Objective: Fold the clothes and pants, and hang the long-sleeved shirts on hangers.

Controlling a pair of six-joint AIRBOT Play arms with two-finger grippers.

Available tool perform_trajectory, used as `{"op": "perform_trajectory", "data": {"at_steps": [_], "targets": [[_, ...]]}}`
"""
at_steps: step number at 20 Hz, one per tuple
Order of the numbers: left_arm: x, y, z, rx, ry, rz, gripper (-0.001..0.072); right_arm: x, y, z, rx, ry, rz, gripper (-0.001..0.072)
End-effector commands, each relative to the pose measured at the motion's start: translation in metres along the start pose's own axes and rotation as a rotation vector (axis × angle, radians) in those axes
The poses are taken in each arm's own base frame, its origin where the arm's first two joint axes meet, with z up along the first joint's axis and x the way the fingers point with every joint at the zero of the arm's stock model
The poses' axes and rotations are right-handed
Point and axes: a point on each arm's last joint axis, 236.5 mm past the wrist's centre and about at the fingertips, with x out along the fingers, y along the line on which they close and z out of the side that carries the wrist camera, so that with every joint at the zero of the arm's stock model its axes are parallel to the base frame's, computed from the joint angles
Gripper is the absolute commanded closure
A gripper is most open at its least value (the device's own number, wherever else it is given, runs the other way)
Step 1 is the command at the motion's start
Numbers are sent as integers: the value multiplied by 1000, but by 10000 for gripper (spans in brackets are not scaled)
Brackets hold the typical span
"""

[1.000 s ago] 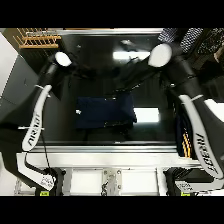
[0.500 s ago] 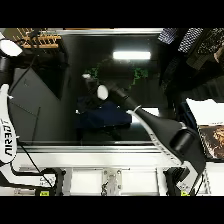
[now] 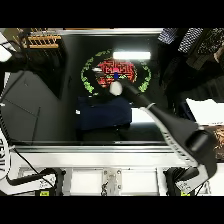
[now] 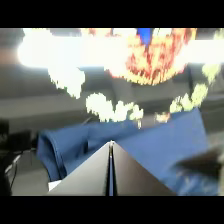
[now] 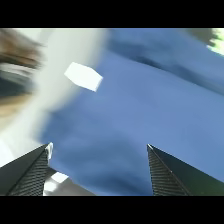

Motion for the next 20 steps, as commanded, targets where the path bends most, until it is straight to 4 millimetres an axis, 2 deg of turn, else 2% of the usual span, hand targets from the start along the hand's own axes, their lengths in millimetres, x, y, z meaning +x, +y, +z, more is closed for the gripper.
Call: {"op": "perform_trajectory", "data": {"at_steps": [1,3,4,5,7,9,13,15,18,19,20], "targets": [[22,-1,-56,-14,69,10,700,-46,-118,-57,167,90,-145,57],[37,-5,-93,-18,127,5,700,-63,-173,-91,345,106,-173,56],[44,-8,-109,-14,148,2,700,-65,-190,-104,425,109,-150,56],[49,-11,-121,-9,164,-2,700,-64,-198,-112,477,101,-111,56],[58,-17,-138,2,186,-8,700,-54,-205,-111,552,57,-20,56],[63,-24,-149,16,211,-17,700,-37,-199,-103,577,31,69,56],[66,-34,-151,40,209,-29,700,0,-163,-89,625,2,265,65],[66,-34,-151,39,209,-29,700,17,-141,-92,606,24,313,206],[66,-34,-151,39,209,-29,700,29,-110,-93,501,38,353,223],[66,-34,-151,39,210,-29,700,29,-104,-91,470,37,358,417],[66,-34,-151,37,209,-30,700,27,-99,-87,443,27,364,704]]}}
